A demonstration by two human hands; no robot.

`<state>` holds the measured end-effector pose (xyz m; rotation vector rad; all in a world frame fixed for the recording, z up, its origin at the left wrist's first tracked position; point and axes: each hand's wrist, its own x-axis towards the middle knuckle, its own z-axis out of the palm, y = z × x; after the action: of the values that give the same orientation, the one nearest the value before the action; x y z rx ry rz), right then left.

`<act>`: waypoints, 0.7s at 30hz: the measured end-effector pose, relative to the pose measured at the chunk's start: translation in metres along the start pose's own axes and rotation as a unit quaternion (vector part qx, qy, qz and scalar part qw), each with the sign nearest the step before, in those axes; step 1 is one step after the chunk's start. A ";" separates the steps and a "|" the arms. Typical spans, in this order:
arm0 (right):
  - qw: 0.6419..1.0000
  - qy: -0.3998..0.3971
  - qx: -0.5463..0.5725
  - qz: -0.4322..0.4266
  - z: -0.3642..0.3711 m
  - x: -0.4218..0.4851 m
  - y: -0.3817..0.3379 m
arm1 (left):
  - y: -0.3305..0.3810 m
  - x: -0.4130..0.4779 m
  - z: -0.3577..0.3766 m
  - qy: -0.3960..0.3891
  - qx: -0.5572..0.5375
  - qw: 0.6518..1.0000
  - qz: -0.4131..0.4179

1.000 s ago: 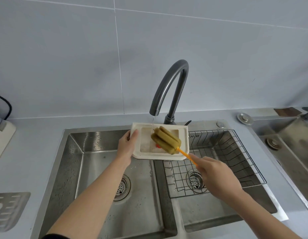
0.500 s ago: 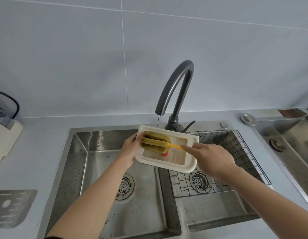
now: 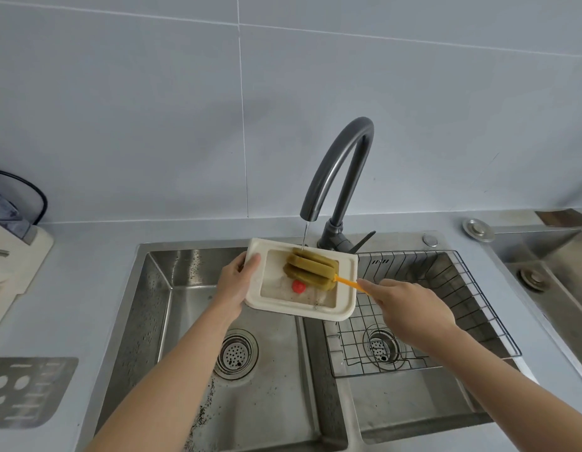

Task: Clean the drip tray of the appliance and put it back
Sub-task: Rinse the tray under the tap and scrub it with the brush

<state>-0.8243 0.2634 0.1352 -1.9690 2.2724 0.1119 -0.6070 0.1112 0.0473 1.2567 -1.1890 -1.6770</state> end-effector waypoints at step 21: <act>0.976 -0.092 0.179 0.084 -0.011 -0.022 -0.016 | 0.015 -0.003 -0.023 0.091 0.021 0.992 0.090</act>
<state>-0.8058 0.2810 0.1494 -1.5236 2.1555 -0.0914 -0.5838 0.1035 0.0600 1.2592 -1.1941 -1.3846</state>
